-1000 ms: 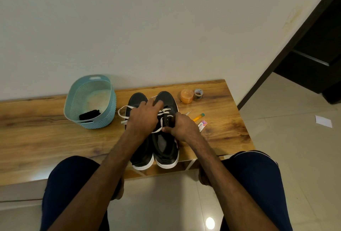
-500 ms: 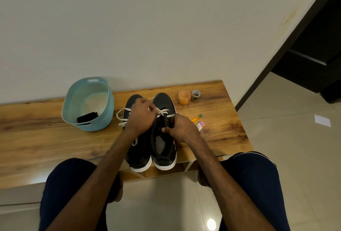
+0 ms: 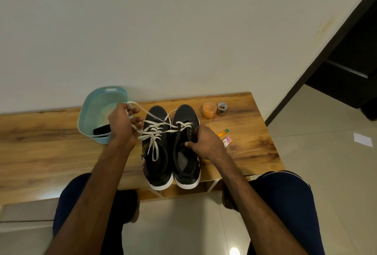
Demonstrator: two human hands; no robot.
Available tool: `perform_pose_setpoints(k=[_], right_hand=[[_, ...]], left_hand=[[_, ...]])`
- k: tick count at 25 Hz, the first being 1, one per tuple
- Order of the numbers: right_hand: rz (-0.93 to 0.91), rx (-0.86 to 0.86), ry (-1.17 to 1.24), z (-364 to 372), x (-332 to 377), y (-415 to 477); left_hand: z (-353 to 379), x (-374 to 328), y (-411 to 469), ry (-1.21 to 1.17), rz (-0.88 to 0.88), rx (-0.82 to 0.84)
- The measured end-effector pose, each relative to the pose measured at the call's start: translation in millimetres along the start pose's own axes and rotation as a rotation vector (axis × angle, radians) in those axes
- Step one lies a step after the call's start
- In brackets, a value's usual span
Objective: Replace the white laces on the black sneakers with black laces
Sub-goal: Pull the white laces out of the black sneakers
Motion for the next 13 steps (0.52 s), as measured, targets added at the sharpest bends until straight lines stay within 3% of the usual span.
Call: perform_pose_setpoints(k=[3,6,8,13], right_hand=[[-0.224,-0.056,-0.039,-3,26,2],[-0.269,-0.012,-0.137,8,35,7],[-0.247,-0.006,-0.164,15,34,9],[-0.237,-0.058,-0.034,15,30,19]], left_hand=[[-8,-14,0,0.261,0.215,-0.080],[-17,-39,-4,1.060,0.643,-0.268],[-16,-35,-3,1.338,0.687,-0.244],[50,27,-34,1.521,0.906,0.579]])
Point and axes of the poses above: each hand's wrist, its own y-axis towards the middle knuckle, its own z-axis out of the palm, x = y × z, the point moved 7 cm from there along y, towards the middle knuckle, and after that the axes turned 3 degrees about -x, right-handed, at the moved point
